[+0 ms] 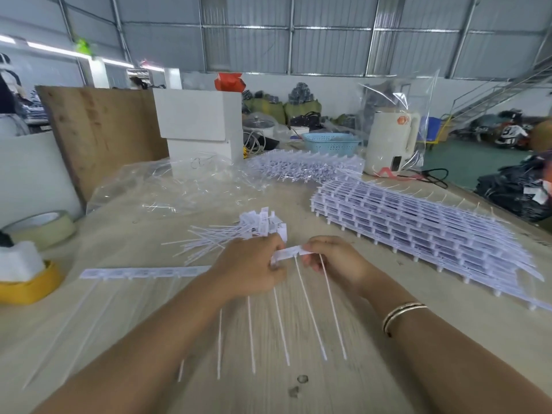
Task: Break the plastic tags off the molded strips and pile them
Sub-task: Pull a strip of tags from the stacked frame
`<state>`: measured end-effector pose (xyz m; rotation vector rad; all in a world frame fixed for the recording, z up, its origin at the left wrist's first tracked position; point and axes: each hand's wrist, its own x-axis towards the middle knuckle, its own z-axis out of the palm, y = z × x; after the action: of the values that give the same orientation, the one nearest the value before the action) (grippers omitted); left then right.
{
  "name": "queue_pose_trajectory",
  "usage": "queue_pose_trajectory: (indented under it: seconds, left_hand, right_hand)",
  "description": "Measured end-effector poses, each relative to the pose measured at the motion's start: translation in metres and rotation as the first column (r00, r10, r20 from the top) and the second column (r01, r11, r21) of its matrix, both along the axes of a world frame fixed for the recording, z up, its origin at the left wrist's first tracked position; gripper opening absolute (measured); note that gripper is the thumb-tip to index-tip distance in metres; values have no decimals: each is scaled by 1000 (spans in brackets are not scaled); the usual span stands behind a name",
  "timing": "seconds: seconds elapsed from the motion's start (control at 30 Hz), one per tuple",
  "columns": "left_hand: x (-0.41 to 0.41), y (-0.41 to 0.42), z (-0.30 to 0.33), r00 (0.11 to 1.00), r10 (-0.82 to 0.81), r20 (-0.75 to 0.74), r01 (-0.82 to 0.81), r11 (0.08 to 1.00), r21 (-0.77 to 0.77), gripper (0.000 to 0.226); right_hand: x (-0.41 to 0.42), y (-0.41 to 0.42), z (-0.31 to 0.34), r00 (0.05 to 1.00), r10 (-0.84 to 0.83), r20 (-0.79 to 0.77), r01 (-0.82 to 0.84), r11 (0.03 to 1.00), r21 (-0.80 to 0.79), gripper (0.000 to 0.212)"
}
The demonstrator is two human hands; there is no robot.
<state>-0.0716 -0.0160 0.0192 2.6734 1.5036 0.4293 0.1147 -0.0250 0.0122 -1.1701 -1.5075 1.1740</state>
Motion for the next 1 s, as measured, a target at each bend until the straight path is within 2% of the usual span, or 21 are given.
queue_pose_trajectory:
  seconds: [0.13, 0.3, 0.43, 0.57, 0.63, 0.7, 0.73, 0.8, 0.9, 1.0]
  left_hand:
    - [2, 0, -10, 998, 40, -49, -28, 975, 221, 36]
    - [6, 4, -14, 999, 11, -37, 4, 928, 373, 26]
    - [0, 5, -15, 998, -34, -55, 51, 938, 343, 30]
    - [-7, 0, -16, 984, -57, 171, 19, 977, 214, 31]
    - [-8, -2, -16, 957, -81, 278, 40, 988, 152, 27]
    - [-7, -5, -15, 851, -128, 510, 111, 992, 64, 18]
    - [-6, -6, -13, 798, -162, 580, 152, 986, 65, 14]
    - [-4, -11, -11, 733, -205, 648, 224, 973, 55, 14]
    - [-1, -12, -6, 681, -155, 716, 246, 969, -25, 24]
    - [-6, -10, -2, 603, -26, 797, 191, 975, -113, 34]
  right_hand:
    - [0, -1, -6, 1000, 4, 29, -4, 1000, 26, 29]
    - [-1, -3, -8, 975, 129, 179, -142, 988, 65, 21]
    - [-1, -2, -11, 966, 126, 225, -161, 976, 148, 17]
    - [-5, -2, -14, 959, 97, 267, -167, 953, 252, 22]
    - [-7, -1, -15, 970, 108, 218, -165, 951, 260, 22]
    - [-6, 0, -16, 986, 130, 107, -154, 954, 257, 24]
    - [-5, 0, -16, 988, 145, 46, -152, 954, 260, 24]
    - [-6, 0, -17, 984, 170, -45, -152, 950, 273, 23]
    - [-9, 2, -19, 972, 215, -96, -182, 946, 270, 24]
    - [-1, 6, -15, 903, 202, -379, -155, 976, 150, 22]
